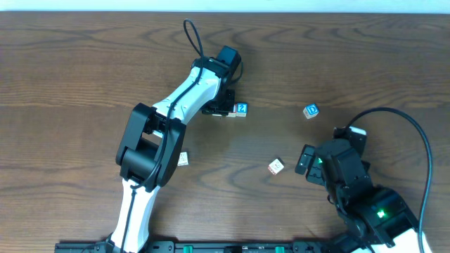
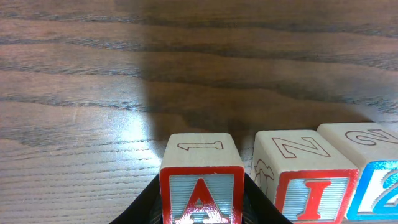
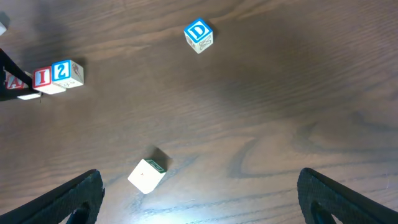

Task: Spell out Ai2
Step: 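Lower the 'A' block beside the 'I' block and open the left gripper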

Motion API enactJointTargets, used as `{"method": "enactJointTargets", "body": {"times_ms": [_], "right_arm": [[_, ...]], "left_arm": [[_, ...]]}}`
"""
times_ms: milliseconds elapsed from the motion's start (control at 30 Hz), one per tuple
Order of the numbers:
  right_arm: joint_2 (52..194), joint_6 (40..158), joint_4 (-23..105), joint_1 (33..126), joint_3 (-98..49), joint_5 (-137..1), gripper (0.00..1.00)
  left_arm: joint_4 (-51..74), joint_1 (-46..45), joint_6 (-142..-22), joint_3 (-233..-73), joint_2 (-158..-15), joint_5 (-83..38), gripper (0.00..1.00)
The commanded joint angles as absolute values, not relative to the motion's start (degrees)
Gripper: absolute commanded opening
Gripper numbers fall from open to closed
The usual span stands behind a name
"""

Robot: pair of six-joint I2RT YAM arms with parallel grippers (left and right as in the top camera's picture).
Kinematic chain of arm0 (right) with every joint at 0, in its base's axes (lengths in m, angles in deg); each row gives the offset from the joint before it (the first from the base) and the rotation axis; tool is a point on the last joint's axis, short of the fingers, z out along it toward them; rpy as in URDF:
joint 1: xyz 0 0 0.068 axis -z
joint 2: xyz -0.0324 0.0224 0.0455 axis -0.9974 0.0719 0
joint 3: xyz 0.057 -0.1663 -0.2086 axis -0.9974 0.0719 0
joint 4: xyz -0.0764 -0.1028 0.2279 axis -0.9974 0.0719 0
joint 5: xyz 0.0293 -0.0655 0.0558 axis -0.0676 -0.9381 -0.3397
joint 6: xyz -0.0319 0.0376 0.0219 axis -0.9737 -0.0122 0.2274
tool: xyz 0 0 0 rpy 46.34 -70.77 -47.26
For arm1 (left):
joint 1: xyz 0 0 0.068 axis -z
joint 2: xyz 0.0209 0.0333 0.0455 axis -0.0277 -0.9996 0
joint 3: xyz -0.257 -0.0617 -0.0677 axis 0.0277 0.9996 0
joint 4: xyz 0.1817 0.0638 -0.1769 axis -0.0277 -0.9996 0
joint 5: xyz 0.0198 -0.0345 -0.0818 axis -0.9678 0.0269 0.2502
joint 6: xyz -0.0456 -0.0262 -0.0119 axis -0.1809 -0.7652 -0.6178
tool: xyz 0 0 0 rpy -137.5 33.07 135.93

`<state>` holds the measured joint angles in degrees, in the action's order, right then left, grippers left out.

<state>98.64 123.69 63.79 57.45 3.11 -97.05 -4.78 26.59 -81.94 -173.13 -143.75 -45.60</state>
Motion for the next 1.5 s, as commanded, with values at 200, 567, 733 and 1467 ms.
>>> {"method": "enactJointTargets", "body": {"times_ms": [200,567,733,1467], "right_arm": [[98.40,124.43,63.83,56.97,3.40,-97.62,0.99],[98.40,124.41,63.83,56.97,3.40,-97.62,0.99],[98.40,124.41,63.83,56.97,3.40,-97.62,0.99],[98.40,124.41,63.83,56.97,3.40,-97.62,0.99]], "left_arm": [[-5.78,26.03,-82.26,-171.84,-144.42,-46.27,0.36],[-5.54,26.03,-82.24,-171.84,-144.42,-46.27,0.41],[-4.78,26.03,-82.22,-171.84,-144.42,-46.27,0.43],[1.28,23.84,-82.20,-171.87,-144.42,-49.16,0.45]]}}
